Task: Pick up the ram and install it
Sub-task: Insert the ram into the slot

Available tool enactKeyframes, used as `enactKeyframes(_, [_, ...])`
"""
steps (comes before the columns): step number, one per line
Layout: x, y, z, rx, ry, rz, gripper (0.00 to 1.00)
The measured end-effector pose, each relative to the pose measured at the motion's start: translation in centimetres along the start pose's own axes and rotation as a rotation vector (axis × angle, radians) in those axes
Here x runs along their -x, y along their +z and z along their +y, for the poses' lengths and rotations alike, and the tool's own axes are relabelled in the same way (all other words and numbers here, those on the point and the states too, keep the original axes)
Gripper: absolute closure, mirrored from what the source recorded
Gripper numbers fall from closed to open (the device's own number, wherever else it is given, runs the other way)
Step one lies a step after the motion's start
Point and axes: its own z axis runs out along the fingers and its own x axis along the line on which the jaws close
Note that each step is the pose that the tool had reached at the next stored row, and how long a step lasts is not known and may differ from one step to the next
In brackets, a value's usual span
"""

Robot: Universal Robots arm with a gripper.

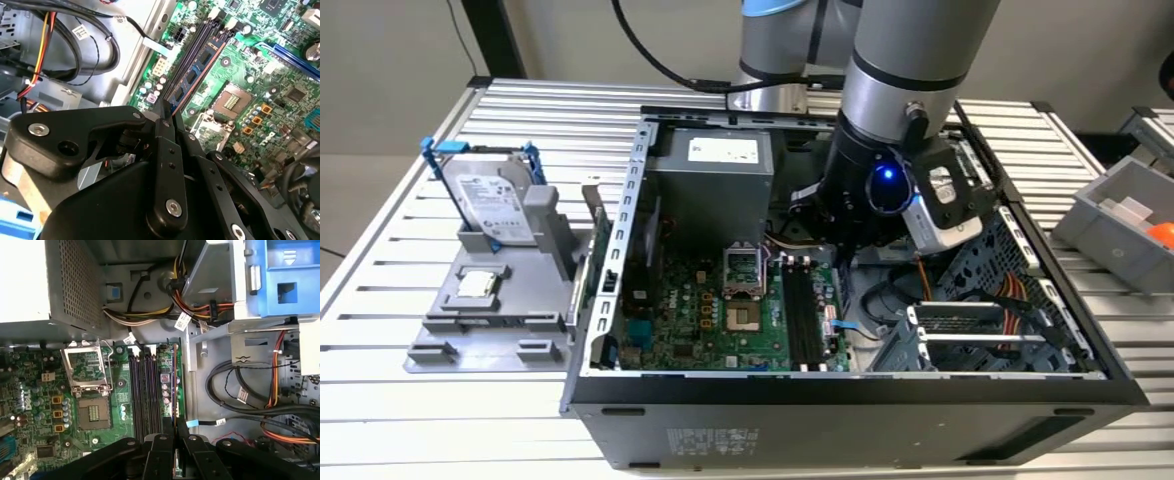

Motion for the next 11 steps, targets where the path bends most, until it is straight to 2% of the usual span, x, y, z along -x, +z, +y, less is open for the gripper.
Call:
enactKeyframes(7, [-0.03, 0.72, -0.01, 0.0001, -0.001, 0.0, 1.0])
enactKeyframes(11, [-0.05, 1.16, -0.02, 0.0009, -0.019, 0.0004, 1.0])
